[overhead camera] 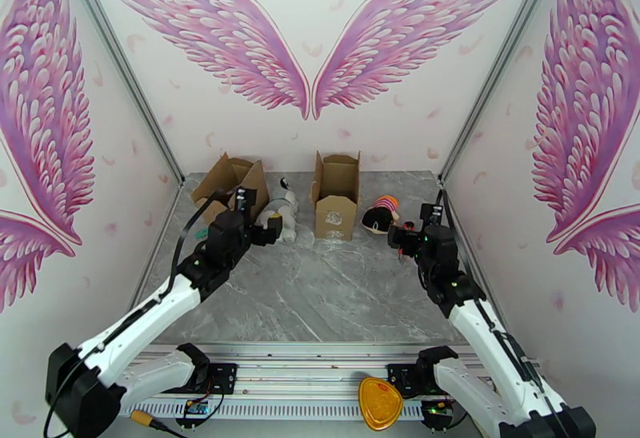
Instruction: Unpack the express box
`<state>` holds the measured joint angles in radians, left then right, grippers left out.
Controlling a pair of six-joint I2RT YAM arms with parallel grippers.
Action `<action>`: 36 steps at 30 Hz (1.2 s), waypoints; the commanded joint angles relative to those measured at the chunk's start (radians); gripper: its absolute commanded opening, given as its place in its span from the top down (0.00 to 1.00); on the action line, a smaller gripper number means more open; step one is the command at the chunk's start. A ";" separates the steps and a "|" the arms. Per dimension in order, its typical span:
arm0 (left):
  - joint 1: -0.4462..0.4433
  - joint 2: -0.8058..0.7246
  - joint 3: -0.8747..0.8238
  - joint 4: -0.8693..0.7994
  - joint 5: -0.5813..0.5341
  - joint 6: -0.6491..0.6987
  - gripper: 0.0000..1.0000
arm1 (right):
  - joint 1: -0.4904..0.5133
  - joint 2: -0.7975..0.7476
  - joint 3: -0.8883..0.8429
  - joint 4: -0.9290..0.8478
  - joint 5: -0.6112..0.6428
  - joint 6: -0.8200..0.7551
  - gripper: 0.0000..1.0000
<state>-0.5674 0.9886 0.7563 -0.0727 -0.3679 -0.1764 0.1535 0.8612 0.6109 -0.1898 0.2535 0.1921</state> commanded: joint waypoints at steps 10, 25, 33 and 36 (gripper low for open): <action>0.282 -0.154 -0.439 0.375 -0.251 0.039 0.01 | -0.005 0.203 -0.320 0.599 0.117 -0.117 0.01; 0.473 0.403 -0.443 0.973 0.023 0.213 0.01 | -0.112 0.549 -0.231 0.949 -0.175 -0.142 0.01; 0.525 0.547 -0.468 1.149 0.142 0.191 0.01 | -0.096 0.688 -0.213 1.053 -0.309 -0.212 0.01; 0.526 0.542 -0.432 1.069 0.122 0.186 0.01 | -0.087 0.684 -0.208 1.039 -0.288 -0.213 0.01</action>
<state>-0.0441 1.5249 0.2893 0.9829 -0.2649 0.0113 0.0566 1.5429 0.3695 0.8349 -0.0090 0.0059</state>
